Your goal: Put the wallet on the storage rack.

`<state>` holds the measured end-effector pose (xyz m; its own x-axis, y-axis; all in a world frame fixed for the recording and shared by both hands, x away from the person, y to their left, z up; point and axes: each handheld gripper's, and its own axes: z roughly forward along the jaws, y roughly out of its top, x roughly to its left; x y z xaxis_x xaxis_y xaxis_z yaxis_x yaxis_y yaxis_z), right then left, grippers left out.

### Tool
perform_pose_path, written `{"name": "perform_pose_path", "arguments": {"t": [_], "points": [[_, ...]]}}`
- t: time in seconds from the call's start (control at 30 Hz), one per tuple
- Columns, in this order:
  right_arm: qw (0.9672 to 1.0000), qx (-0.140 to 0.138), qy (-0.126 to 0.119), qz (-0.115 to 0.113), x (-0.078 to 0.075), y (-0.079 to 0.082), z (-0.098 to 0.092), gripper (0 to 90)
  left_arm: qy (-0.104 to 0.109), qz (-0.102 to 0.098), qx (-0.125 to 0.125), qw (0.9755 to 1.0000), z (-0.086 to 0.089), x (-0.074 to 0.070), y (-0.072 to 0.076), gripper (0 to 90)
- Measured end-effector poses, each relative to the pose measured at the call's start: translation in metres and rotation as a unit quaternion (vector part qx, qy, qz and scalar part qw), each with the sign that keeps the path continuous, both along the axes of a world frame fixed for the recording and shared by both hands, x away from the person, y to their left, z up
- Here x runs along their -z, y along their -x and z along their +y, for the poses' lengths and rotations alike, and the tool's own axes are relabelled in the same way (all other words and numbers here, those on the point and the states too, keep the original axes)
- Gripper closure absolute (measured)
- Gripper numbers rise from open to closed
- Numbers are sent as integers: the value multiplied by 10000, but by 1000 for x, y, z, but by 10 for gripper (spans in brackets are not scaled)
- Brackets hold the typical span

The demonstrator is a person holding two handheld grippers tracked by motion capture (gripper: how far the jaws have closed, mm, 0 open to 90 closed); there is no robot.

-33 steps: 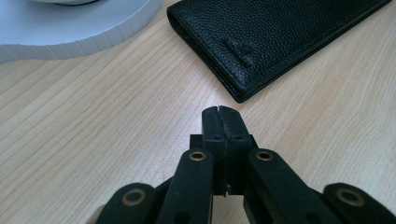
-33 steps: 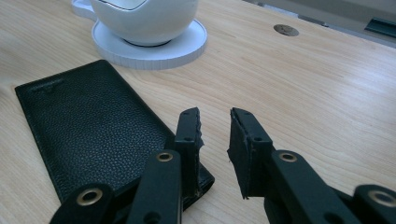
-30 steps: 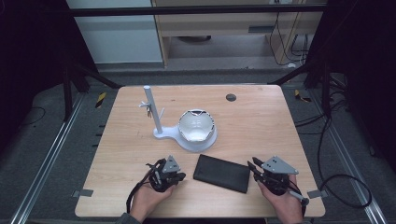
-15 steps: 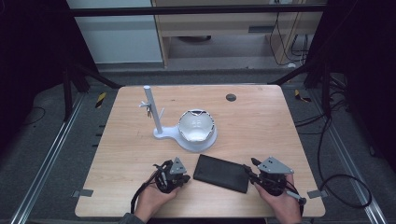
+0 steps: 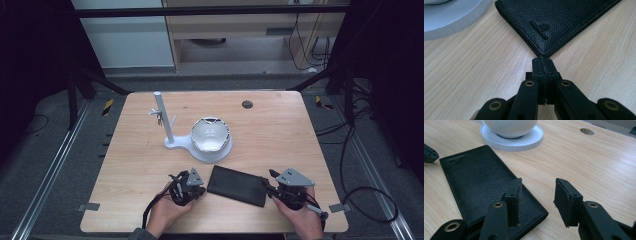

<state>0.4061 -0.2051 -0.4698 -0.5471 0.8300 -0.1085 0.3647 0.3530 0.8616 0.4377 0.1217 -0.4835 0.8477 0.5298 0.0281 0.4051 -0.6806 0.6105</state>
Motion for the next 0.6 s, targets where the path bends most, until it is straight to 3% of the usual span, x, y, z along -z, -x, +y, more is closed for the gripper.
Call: {"name": "perform_pose_path", "arguments": {"t": [0.6], "points": [[10000,35,-29,-16,-1,0,-1,542,-29,22,19,10000,-3,3,-3,899]]}}
